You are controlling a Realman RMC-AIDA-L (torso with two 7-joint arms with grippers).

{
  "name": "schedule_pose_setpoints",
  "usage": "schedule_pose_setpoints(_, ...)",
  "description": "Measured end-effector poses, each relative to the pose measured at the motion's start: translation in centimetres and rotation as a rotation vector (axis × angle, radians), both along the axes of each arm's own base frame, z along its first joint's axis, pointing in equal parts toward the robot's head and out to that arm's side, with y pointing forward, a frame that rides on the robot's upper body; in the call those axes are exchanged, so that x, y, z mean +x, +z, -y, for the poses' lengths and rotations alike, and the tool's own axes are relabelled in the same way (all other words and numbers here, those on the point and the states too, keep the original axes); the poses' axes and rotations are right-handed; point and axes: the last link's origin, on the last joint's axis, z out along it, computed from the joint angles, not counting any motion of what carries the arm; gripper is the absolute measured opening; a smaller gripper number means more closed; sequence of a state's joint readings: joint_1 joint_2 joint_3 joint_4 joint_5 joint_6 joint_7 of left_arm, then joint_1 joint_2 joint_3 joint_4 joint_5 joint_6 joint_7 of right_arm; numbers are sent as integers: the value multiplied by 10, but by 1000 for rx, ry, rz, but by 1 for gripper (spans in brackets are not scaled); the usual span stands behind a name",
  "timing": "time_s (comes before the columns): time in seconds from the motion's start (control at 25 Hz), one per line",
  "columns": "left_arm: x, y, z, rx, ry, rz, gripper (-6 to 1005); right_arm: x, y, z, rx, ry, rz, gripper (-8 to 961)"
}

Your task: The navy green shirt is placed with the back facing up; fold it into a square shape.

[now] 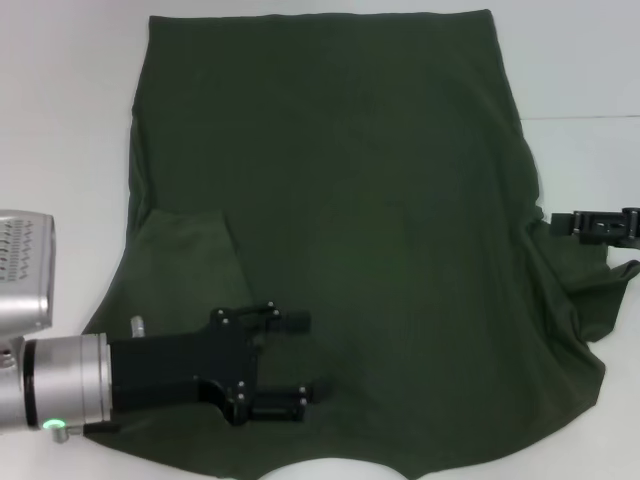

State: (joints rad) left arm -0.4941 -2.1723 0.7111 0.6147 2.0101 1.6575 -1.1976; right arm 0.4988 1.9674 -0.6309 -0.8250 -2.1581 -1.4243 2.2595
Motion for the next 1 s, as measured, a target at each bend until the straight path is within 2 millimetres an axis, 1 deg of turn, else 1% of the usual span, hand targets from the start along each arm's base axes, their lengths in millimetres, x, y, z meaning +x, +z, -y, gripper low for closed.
schedule_pose_setpoints(0.32,-2,-8,1,11,-29,-32,859,19,4,1,46,-74,52,767)
schedule_pose_setpoints(0.56,-3,-9,-2,19,-26,-45,859,26,4,3,66,-106,59,767)
schedule_pose_setpoints(0.72,-3,-9,-4,26,-23,-52,859,30,1,4,63,-125,64,766)
schedule_pose_setpoints(0.76,-2,-10,-4,23,-23,-52,859,32,-3,5,54,-134,71,766)
schedule_pose_setpoints(1.0,-2,-11,-5,23,-21,-54,859,35,-7,6,52,-144,73,766)
